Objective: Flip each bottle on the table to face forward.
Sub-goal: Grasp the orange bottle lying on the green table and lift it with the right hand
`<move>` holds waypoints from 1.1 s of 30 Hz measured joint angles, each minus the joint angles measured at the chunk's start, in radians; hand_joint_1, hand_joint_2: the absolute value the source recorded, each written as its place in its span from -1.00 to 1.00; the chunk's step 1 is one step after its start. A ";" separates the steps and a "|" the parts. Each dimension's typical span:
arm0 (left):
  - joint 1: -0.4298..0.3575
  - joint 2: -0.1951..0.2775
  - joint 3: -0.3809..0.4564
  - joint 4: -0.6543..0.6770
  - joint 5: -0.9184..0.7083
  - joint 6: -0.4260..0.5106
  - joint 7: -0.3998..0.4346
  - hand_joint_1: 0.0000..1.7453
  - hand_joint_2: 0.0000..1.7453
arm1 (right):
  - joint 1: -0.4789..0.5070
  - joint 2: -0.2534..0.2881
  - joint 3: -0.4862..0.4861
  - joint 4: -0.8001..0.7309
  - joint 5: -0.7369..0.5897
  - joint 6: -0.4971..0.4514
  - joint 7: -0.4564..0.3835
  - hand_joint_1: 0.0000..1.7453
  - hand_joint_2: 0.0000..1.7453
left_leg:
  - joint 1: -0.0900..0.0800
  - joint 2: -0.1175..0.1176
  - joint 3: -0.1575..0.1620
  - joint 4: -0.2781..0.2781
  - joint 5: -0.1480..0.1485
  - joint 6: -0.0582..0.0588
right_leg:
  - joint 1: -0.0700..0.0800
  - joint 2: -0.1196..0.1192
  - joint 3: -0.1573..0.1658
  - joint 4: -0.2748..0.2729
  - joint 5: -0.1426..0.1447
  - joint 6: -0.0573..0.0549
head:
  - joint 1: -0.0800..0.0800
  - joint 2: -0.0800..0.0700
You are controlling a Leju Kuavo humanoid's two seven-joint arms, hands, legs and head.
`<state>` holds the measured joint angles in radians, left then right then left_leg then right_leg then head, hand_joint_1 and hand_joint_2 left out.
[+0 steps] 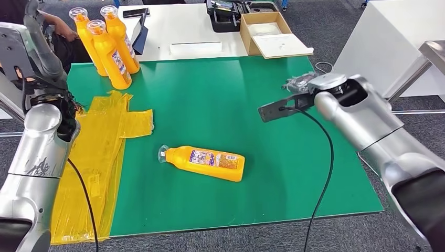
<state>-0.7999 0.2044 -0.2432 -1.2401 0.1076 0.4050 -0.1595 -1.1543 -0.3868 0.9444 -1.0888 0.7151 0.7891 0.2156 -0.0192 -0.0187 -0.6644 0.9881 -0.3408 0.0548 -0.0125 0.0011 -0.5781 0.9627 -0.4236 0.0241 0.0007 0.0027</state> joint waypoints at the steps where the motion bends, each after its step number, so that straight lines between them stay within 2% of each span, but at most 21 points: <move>1: 0.002 0.003 0.002 -0.002 0.000 -0.001 0.000 -1.00 -1.00 | -0.019 -0.004 -0.004 -0.007 -0.012 0.006 0.001 -1.00 -1.00 | 0.000 -0.001 0.000 0.000 0.000 0.000 | 0.000 0.000 0.000 0.000 0.000 0.000 | 0.000 0.000; 5: 0.011 0.016 0.012 -0.015 0.000 -0.002 0.000 -1.00 -1.00 | -0.068 -0.003 -0.038 -0.019 -0.161 -0.030 0.078 -1.00 -1.00 | 0.000 -0.001 -0.001 0.000 0.000 -0.001 | 0.000 0.000 0.001 0.001 0.000 0.000 | 0.000 0.000; 7: 0.020 0.023 0.022 -0.026 0.000 -0.002 0.000 -1.00 -1.00 | -0.079 0.014 -0.087 -0.018 -0.286 -0.117 0.141 -1.00 -1.00 | 0.000 0.000 -0.001 0.000 0.001 -0.001 | 0.000 0.000 0.001 0.002 0.000 0.000 | 0.000 0.000; 9: 0.031 0.030 0.032 -0.041 0.002 0.002 -0.003 -1.00 -1.00 | -0.079 0.039 -0.141 -0.018 -0.382 -0.263 0.170 -1.00 0.00 | 0.000 0.001 -0.001 0.000 0.001 -0.001 | 0.000 0.000 0.000 0.002 0.000 0.000 | 0.000 0.000; 11: 0.038 0.036 0.043 -0.057 0.005 0.008 -0.007 -1.00 -1.00 | -0.061 0.069 -0.181 -0.021 -0.457 -0.425 0.156 -1.00 1.00 | 0.001 0.001 -0.001 0.000 0.001 -0.001 | 0.000 0.000 0.000 0.002 0.000 0.000 | 0.000 0.000; 14: 0.039 0.043 0.054 -0.079 0.009 0.013 -0.013 -1.00 -1.00 | 0.017 0.116 -0.227 -0.057 -0.585 -0.604 0.091 -1.00 1.00 | 0.002 0.000 -0.001 0.000 0.001 -0.001 | 0.001 0.000 0.001 0.002 -0.001 -0.001 | 0.000 0.000; 17: 0.038 0.046 0.055 -0.093 0.011 0.021 -0.017 -1.00 -1.00 | 0.109 0.154 -0.238 -0.113 -0.642 -0.682 0.058 -1.00 1.00 | 0.002 -0.001 -0.001 0.000 0.001 -0.001 | 0.001 0.000 0.000 0.002 -0.001 -0.001 | 0.000 0.000; 26: 0.037 0.051 0.055 -0.101 0.013 0.030 -0.021 -1.00 -1.00 | 0.205 0.197 -0.234 -0.199 -0.659 -0.707 0.059 -1.00 1.00 | 0.002 -0.002 -0.001 0.000 0.001 -0.002 | 0.001 0.000 0.001 0.002 -0.001 -0.001 | 0.001 0.000; 33: 0.022 0.051 0.050 -0.101 -0.013 0.032 -0.001 -1.00 -1.00 | 0.348 0.311 -0.134 -0.315 -0.418 -0.727 0.190 -1.00 1.00 | 0.002 0.000 -0.002 0.000 0.000 -0.003 | 0.000 0.000 -0.007 0.001 -0.001 -0.002 | 0.000 0.000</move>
<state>-0.7784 0.2556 -0.1927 -1.3413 0.0951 0.4373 -0.1604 -0.8061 -0.0762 0.8101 -1.4040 0.2969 0.0621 0.4056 -0.0169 -0.0189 -0.6663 0.9878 -0.3408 0.0518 -0.0122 0.0011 -0.5846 0.9642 -0.4246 0.0225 0.0010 0.0027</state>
